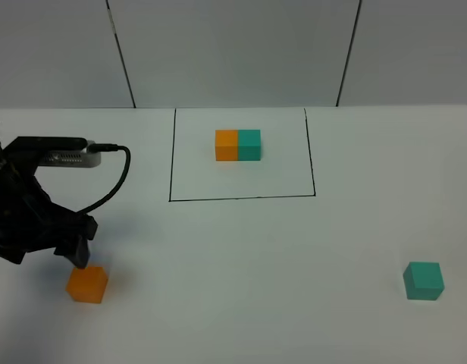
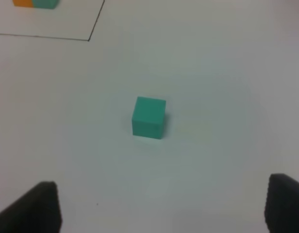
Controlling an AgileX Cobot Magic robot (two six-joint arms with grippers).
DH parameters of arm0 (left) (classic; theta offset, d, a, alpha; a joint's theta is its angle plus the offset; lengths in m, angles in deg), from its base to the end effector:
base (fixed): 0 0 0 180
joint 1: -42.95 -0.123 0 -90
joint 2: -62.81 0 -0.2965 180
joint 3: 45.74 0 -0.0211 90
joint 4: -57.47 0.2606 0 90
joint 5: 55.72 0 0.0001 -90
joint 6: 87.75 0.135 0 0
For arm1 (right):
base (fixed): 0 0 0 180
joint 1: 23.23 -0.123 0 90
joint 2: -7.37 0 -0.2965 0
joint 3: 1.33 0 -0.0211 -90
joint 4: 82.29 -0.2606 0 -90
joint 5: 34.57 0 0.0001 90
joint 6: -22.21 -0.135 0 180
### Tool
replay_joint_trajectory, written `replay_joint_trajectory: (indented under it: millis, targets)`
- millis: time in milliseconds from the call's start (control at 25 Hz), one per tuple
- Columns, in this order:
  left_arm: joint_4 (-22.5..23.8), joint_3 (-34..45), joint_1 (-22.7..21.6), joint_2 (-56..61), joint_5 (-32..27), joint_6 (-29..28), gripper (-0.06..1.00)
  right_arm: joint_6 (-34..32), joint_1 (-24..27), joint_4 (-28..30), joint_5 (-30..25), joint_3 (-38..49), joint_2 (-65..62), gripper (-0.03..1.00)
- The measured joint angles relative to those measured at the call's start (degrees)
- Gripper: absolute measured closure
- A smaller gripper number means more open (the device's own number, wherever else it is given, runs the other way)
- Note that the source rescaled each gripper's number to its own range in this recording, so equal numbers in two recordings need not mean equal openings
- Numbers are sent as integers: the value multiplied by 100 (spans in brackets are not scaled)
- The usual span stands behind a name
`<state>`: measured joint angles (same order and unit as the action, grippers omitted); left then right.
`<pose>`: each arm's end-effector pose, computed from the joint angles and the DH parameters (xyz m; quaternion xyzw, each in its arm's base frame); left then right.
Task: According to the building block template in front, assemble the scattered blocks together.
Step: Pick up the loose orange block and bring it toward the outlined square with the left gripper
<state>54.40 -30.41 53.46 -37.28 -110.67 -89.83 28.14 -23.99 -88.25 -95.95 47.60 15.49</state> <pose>0.3125 -0.0640 0.1891 0.0598 0.9944 -0.0322 0.0809 0.0318 0.0127 0.2605 -0.0520 0.8564 0.0288 0.5129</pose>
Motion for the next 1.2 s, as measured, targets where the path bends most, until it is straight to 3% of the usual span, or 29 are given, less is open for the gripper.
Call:
replay_joint_trajectory:
  millis: [160,320,920,1200]
  targets:
    - [0,-4,26,-296,269,-25,7,0,0,0,0,0,0,24]
    - [-6,-4,124,-545,461,-56,3,0,0,0,0,0,0,24]
    - [2,-11,135,-1272,684,-299,4,0,0,-16,0,0,0,24]
    - [140,-11,420,-1520,960,-306,5,0,0,-52,0,0,0,24]
